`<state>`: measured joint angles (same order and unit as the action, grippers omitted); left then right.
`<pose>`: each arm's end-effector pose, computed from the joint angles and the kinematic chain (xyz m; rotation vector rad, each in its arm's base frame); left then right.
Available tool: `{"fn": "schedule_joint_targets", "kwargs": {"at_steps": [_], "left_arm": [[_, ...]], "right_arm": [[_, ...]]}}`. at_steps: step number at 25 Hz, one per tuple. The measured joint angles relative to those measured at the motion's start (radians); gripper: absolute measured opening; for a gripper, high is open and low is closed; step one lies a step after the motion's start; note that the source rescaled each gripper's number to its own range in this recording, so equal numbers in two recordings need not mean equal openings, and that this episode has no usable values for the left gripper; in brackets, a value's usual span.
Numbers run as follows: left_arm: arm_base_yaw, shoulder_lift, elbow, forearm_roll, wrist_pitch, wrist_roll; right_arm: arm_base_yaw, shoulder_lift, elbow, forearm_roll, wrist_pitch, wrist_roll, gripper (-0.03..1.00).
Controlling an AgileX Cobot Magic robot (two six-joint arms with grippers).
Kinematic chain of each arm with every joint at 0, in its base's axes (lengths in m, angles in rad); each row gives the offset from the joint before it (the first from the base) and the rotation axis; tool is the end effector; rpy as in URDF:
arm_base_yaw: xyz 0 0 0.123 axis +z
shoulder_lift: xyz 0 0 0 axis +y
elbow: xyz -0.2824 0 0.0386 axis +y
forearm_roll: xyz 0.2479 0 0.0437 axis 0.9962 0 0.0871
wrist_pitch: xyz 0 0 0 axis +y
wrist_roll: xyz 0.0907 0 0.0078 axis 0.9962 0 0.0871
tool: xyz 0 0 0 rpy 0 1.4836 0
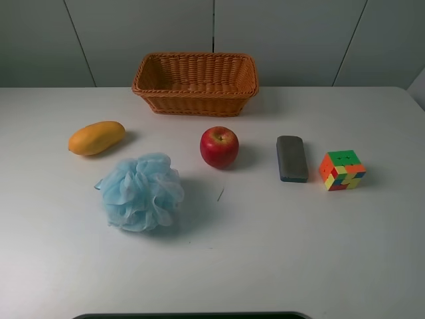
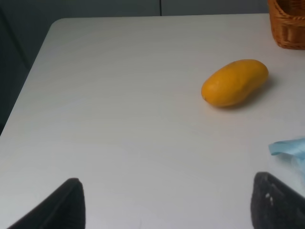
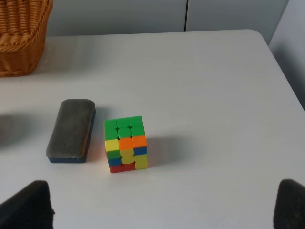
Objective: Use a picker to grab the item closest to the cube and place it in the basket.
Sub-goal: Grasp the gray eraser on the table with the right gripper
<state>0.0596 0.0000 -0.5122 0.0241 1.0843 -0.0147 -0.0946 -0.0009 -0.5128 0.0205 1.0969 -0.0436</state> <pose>-0.0074 0.0015 0.2787 -0.0780 2.0545 0.0567 -0.0078 0.0024 0.2778 0.0511 2.0665 -0.0605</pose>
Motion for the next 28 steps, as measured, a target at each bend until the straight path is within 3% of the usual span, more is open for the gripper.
{"fn": "schedule_joint_targets", "kwargs": {"at_steps": [14, 17, 28], "left_arm": [[0.0, 0.0, 0.0, 0.0, 0.0, 0.0], [0.0, 0.0, 0.0, 0.0, 0.0, 0.0], [0.0, 0.0, 0.0, 0.0, 0.0, -0.002]], "right_arm": [[0.0, 0.0, 0.0, 0.0, -0.005, -0.005, 1.0], [0.0, 0.014, -0.031, 0.046, -0.028, -0.018, 1.0], [0.0, 0.665, -0.364, 0.223, -0.054, -0.18, 1.0]]}}
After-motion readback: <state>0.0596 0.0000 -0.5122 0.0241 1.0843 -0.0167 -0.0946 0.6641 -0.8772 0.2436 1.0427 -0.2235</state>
